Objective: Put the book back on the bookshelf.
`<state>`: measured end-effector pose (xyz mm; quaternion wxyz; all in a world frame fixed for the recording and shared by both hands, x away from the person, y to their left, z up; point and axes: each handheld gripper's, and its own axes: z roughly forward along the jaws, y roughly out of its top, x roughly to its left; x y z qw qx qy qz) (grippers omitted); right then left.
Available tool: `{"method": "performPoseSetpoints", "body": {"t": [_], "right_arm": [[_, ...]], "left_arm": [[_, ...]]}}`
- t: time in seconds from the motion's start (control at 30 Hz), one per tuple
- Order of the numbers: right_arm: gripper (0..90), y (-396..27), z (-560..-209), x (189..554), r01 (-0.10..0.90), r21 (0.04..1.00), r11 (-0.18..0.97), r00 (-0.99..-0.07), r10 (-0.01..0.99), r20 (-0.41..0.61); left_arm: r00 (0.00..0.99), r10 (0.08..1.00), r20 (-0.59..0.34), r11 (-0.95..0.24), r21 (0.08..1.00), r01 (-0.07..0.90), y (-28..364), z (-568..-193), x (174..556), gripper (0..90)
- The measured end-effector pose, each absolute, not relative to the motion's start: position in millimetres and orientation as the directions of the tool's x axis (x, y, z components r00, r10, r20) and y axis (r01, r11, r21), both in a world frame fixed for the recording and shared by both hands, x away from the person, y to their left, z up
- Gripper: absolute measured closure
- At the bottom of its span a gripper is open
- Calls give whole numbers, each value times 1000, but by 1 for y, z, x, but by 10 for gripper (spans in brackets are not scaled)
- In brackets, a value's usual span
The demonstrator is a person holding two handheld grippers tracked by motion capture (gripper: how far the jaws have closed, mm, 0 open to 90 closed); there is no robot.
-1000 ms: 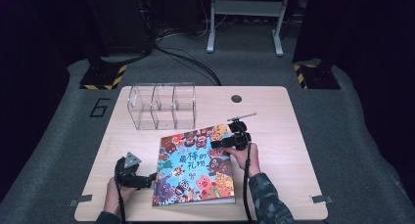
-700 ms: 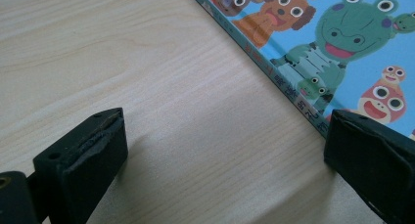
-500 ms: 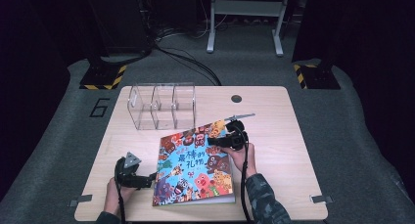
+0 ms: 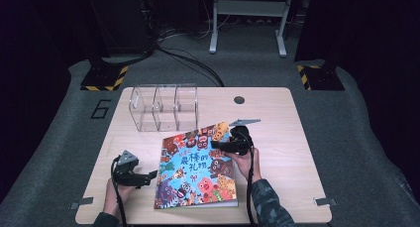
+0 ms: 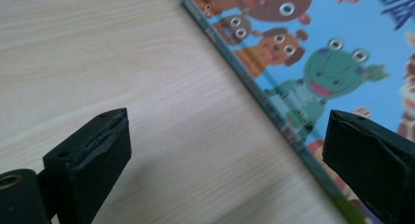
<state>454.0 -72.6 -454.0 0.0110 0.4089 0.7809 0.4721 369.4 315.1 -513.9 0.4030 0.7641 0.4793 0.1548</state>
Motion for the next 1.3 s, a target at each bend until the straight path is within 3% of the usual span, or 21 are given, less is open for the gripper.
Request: {"method": "performPoseSetpoints", "body": {"t": [0.6, 0.73, 1.03, 1.3], "right_arm": [[557, -72, -440, 435, 468, 854, 228, -748, 617, 245], [557, -71, -438, 432, 453, 862, 228, -754, 615, 233], [558, -70, -433, 427, 420, 877, 233, -766, 609, 205], [558, -67, -431, 426, 378, 895, 238, -788, 590, 176]], "left_arm": [[560, 789, -253, -223, 731, 645, 293, -510, 390, 2], [541, 789, -292, -177, 735, 655, 291, -510, 391, 2], [575, 757, -311, -199, 729, 655, 291, -506, 393, 1], [579, 699, -419, -125, 726, 676, 292, -510, 399, 0]]}}
